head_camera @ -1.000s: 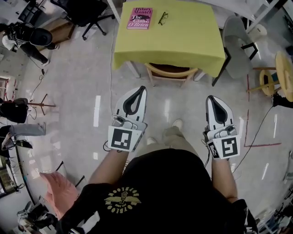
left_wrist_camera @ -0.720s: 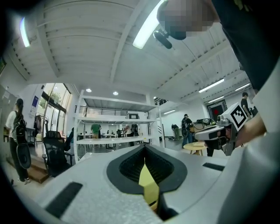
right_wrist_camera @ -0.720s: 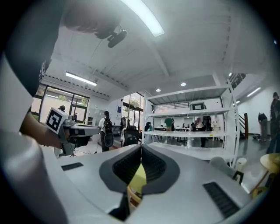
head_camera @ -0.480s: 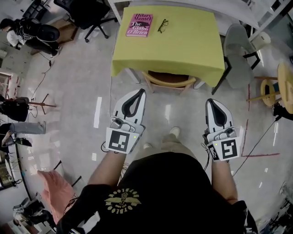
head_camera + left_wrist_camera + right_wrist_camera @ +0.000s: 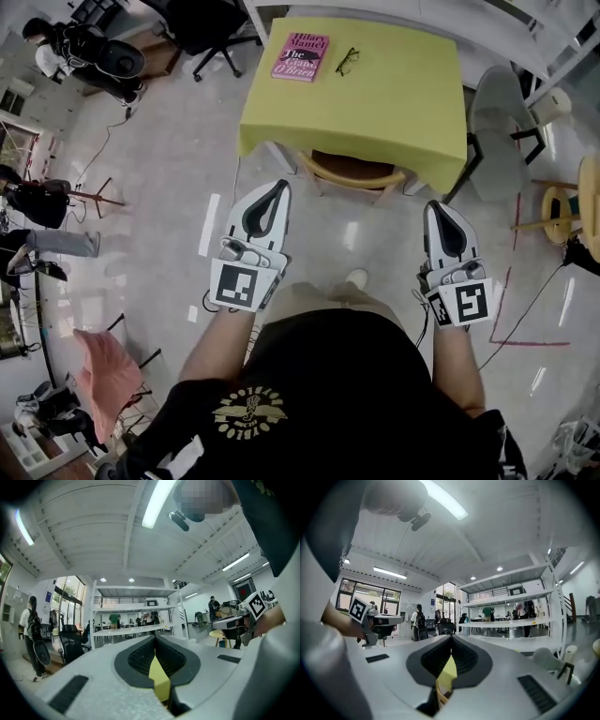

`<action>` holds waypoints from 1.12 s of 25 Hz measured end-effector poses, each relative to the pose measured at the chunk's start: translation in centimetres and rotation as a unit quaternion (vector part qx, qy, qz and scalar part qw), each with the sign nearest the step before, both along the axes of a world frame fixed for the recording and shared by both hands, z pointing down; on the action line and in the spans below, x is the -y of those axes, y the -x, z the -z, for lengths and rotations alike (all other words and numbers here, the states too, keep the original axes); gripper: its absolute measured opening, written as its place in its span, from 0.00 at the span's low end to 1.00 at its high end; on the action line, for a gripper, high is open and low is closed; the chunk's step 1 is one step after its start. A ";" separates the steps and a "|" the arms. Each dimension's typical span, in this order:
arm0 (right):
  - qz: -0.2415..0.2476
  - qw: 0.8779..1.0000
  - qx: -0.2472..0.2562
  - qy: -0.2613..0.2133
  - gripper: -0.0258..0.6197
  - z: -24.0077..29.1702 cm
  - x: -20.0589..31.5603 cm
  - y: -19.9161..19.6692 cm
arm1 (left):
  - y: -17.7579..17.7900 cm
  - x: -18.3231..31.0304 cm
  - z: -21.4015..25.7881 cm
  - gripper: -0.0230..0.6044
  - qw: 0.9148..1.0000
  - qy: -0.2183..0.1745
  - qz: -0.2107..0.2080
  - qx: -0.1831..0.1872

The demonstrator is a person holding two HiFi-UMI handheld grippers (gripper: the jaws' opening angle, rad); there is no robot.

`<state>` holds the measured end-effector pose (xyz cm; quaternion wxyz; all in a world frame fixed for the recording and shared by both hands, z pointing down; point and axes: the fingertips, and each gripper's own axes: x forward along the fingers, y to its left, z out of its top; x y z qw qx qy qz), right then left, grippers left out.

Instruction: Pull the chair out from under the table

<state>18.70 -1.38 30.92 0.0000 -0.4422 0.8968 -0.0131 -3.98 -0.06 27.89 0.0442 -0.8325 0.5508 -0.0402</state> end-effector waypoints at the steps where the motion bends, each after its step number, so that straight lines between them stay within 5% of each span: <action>1: 0.000 1.000 0.004 0.002 0.06 -0.1 0.1 -0.2 | 0.0 -0.1 0.0 0.05 1.000 0.000 0.003 0.002; 12: 0.012 1.000 -0.007 0.000 0.06 -0.1 2.3 0.9 | 0.8 1.8 -0.6 0.05 1.000 0.003 0.015 0.006; 28: -0.028 0.999 -0.015 -0.009 0.06 1.0 8.6 3.7 | 3.3 9.8 -0.2 0.05 1.000 -0.001 -0.023 0.001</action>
